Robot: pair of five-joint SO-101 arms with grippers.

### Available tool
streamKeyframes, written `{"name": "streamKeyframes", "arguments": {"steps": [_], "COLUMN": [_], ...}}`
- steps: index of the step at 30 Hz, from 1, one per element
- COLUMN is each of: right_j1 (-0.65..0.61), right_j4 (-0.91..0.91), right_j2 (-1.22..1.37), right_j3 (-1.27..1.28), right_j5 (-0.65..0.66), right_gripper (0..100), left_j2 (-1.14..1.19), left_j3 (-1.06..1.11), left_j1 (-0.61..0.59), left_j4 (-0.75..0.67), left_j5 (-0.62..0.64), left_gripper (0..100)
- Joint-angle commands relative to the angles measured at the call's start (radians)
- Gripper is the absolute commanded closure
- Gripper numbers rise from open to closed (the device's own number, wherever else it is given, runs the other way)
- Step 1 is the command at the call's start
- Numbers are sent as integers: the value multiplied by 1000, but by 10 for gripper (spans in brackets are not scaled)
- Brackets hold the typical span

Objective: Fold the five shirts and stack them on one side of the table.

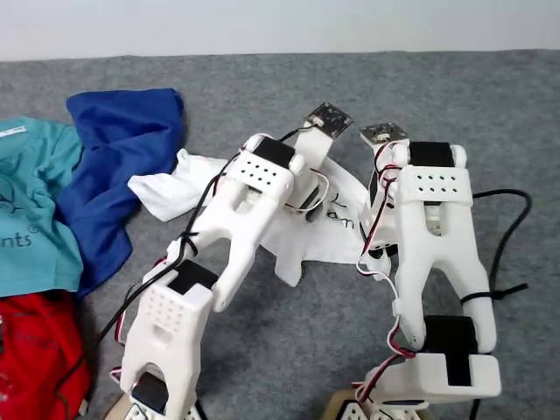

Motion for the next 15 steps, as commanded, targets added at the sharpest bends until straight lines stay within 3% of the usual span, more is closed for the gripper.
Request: {"name": "streamKeyframes", "arguments": {"steps": [1, 10, 15], "right_j1": [7, 7, 13], "right_j4": [-4, -4, -4], "right_j2": [-67, -67, -67], "right_j3": [-6, -6, -8], "right_j5": [9, 9, 11], "right_gripper": [989, 989, 989], "left_j2": [-11, -20, -20], "left_j3": [-65, -74, -202], "left_j1": [12, 18, 15], "left_j4": [40, 48, 164], "left_j5": [5, 5, 3], "left_gripper": [888, 960, 991]}}
